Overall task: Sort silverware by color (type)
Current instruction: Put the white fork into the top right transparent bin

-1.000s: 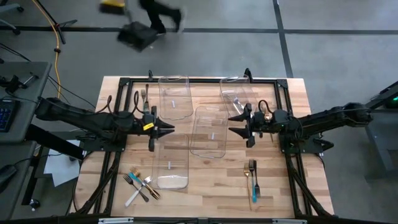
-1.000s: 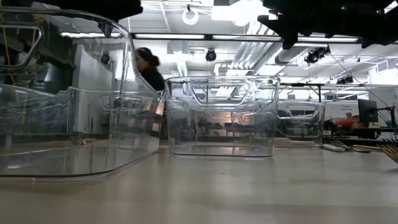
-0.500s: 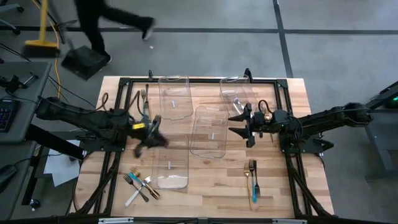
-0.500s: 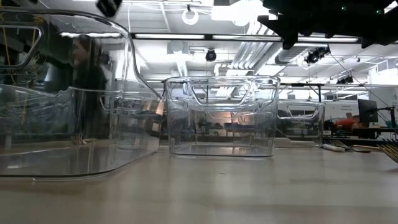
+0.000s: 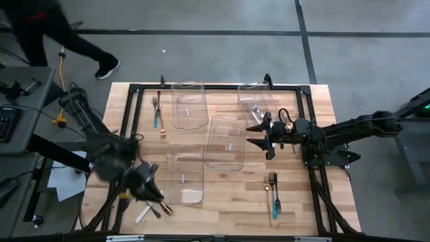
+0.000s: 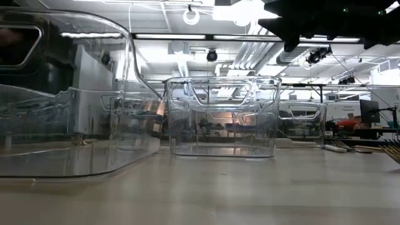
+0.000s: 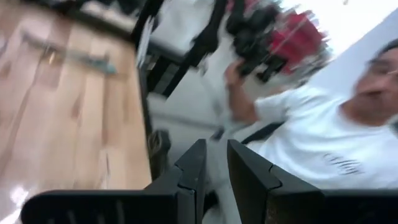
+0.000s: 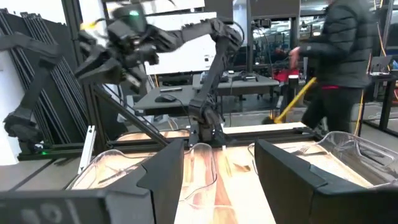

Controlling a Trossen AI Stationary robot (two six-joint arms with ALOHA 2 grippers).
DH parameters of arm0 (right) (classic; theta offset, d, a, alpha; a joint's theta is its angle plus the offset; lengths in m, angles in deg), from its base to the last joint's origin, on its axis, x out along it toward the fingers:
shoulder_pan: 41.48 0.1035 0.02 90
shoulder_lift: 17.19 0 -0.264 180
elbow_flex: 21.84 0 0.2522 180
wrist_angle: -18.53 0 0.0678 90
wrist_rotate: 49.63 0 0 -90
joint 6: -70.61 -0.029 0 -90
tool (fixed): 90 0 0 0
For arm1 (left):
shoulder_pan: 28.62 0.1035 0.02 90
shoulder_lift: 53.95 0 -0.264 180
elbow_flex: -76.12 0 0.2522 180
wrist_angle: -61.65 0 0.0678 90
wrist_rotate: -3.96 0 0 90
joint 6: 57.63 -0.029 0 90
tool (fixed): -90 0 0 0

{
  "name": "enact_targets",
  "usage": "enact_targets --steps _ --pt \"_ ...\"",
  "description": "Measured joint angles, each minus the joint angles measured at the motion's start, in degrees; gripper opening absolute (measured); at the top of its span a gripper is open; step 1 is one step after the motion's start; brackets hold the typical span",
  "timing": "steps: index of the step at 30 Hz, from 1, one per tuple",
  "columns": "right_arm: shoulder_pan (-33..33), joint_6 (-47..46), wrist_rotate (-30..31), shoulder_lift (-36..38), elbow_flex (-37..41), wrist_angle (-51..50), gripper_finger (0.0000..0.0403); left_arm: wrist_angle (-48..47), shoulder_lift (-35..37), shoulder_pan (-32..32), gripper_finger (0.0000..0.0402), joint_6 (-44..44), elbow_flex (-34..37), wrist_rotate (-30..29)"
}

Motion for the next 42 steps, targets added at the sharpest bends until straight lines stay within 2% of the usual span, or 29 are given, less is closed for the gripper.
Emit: enact_targets --steps 4,7,10,13,16,19,24,29,34,36,42 --pt "0.00 0.00 -0.01 0.00 -0.01 0.15 0.0193 -17.51 -9.56 -6.35 0.0056 9.75 -13.10 -7.31" --pt "0.00 0.00 -0.02 0.00 0.00 0.27 0.0193 -32.87 -17.38 -8.84 0.0056 20.68 -21.90 -8.25" --pt "0.00 0.00 0.00 0.00 -0.02 0.29 0.0193 -46.05 -24.67 -9.52 0.0056 32.07 -27.69 -2.69" --pt "0.00 0.00 0.01 0.00 0.00 0.41 0.0193 -53.08 -30.42 -9.50 0.0056 40.07 -29.01 5.70" --pt "0.00 0.00 0.01 0.00 -0.02 0.46 0.0193 -56.07 -35.26 -9.46 0.0056 43.46 -28.99 12.19" --pt "0.00 0.30 -0.02 0.00 -0.02 1.27 0.0193 -57.45 -39.04 -9.13 0.0056 45.03 -28.99 14.70" --pt "-0.02 0.85 0.01 0.00 -0.02 1.85 0.0193 -57.39 -41.80 -7.93 0.0072 45.70 -28.99 14.15" --pt "-0.02 1.88 -0.01 0.00 -0.02 1.95 0.0193 -57.48 -41.91 -6.72 0.0117 47.27 -27.36 12.26" --pt "-0.02 1.92 0.01 0.00 -0.04 2.18 0.0193 -56.69 -41.91 -5.86 0.0159 52.23 -22.50 16.41" --pt "-0.02 1.92 0.01 0.00 -0.04 2.18 0.0193 -56.73 -41.93 -5.41 0.0167 54.56 -20.69 18.44" --pt "-0.02 1.92 0.01 0.00 -0.07 2.18 0.0193 -52.97 -41.93 -4.27 0.0168 56.16 -17.20 18.07"
